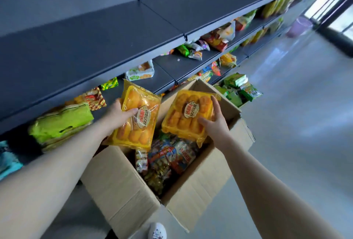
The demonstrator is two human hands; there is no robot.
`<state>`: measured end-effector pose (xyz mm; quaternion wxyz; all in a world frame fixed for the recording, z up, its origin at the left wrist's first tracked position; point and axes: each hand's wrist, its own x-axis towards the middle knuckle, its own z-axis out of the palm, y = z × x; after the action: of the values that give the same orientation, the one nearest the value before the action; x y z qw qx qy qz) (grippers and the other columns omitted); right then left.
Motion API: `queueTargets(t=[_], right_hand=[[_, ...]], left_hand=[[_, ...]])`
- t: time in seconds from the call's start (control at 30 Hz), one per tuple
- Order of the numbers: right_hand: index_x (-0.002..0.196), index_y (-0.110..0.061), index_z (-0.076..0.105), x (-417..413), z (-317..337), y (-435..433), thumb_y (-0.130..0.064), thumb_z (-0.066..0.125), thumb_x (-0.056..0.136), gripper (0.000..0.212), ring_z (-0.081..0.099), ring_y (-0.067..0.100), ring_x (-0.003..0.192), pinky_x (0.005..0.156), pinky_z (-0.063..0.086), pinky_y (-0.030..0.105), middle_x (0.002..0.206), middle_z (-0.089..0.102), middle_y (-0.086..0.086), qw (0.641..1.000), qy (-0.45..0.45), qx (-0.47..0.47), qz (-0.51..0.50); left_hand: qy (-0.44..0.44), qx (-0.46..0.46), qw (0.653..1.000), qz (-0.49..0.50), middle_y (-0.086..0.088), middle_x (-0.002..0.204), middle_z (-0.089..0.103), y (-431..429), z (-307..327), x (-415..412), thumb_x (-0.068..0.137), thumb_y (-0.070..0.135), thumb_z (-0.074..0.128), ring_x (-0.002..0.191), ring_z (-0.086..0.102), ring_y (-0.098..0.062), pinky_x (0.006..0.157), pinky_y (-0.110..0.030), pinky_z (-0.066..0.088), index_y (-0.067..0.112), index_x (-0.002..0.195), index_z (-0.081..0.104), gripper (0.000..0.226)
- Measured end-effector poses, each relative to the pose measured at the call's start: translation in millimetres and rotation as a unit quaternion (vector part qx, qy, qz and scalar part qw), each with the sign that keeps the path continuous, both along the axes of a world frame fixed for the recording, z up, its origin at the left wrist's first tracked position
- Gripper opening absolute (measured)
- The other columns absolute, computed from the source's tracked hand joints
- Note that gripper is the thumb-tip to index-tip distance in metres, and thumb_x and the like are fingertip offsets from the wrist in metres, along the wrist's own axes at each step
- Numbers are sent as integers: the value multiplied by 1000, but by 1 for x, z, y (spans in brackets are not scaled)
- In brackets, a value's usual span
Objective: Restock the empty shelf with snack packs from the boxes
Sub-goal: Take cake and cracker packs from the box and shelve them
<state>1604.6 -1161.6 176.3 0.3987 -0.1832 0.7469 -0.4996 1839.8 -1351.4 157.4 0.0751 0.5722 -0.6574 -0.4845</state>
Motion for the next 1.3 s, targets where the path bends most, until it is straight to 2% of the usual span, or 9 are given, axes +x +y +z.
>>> queueTargets(t=[0.23, 0.4, 0.5, 0.6, 0.83, 0.93, 1.1, 1.2, 1.3], right_hand=[[124, -46, 52, 37, 104, -20, -8, 68, 88, 55, 68, 39, 103, 74, 61, 50, 126, 58, 13, 991, -63, -81, 91], [104, -31, 60, 78, 166, -39, -50, 80, 75, 40, 72, 30, 96, 70, 62, 44, 120, 66, 13, 990, 6, -120, 77], [120, -33, 54, 104, 202, -52, -39, 76, 86, 41, 72, 23, 91, 62, 61, 34, 113, 66, 9, 984, 47, -148, 84], [144, -48, 32, 122, 245, -68, -25, 79, 84, 80, 72, 29, 95, 77, 61, 49, 118, 62, 5, 978, 26, -159, 133], [128, -30, 51, 196, 343, -103, -12, 78, 81, 57, 71, 27, 80, 58, 59, 35, 109, 66, 15, 948, 109, -187, 232], [129, -40, 50, 221, 386, -121, -10, 71, 82, 60, 71, 31, 93, 63, 58, 35, 113, 64, 11, 937, 85, -237, 241], [133, -8, 47, 267, 436, -150, -18, 76, 68, 72, 69, 41, 101, 74, 59, 49, 123, 63, 22, 927, 5, -320, 196], [127, -17, 41, 300, 446, -164, -13, 65, 85, 49, 70, 29, 91, 71, 61, 46, 113, 62, 11, 924, -5, -358, 134], [142, -28, 31, 321, 445, -183, -13, 64, 88, 65, 69, 30, 93, 73, 61, 46, 113, 56, 4, 921, -15, -372, 113]], left_hand=[[97, -13, 994, 52, -4, 123, 60, 19, 126, 50, 88, 39, 72, 114, 59, -29, 99, -46, 49, 20, 136, 49, 57], [151, -9, 985, 83, -6, 124, 62, 27, 203, 103, 89, 38, 69, 112, 61, -29, 96, -49, 51, 19, 137, 48, 55], [173, -24, 981, 86, -7, 122, 65, 29, 242, 140, 89, 37, 70, 103, 65, -26, 88, -46, 55, 18, 137, 51, 55], [170, -50, 981, 73, -5, 118, 66, 28, 285, 177, 89, 36, 69, 101, 65, -25, 84, -43, 55, 19, 137, 52, 53], [153, -149, 976, 45, -3, 115, 70, 27, 393, 264, 88, 35, 71, 100, 68, -22, 89, -44, 56, 24, 130, 58, 46], [134, -211, 966, 61, 0, 115, 68, 20, 433, 306, 88, 37, 71, 98, 67, -19, 81, -38, 56, 25, 133, 57, 49], [116, -280, 942, 145, 0, 131, 53, -2, 483, 379, 88, 42, 69, 114, 56, -25, 88, -42, 51, 20, 148, 35, 73], [99, -288, 936, 175, -6, 142, 48, -17, 496, 418, 92, 38, 65, 121, 53, -30, 94, -46, 50, 17, 152, 31, 72], [66, -305, 933, 178, -9, 146, 46, -35, 504, 444, 96, 31, 62, 126, 51, -33, 102, -48, 46, 16, 150, 33, 64]])
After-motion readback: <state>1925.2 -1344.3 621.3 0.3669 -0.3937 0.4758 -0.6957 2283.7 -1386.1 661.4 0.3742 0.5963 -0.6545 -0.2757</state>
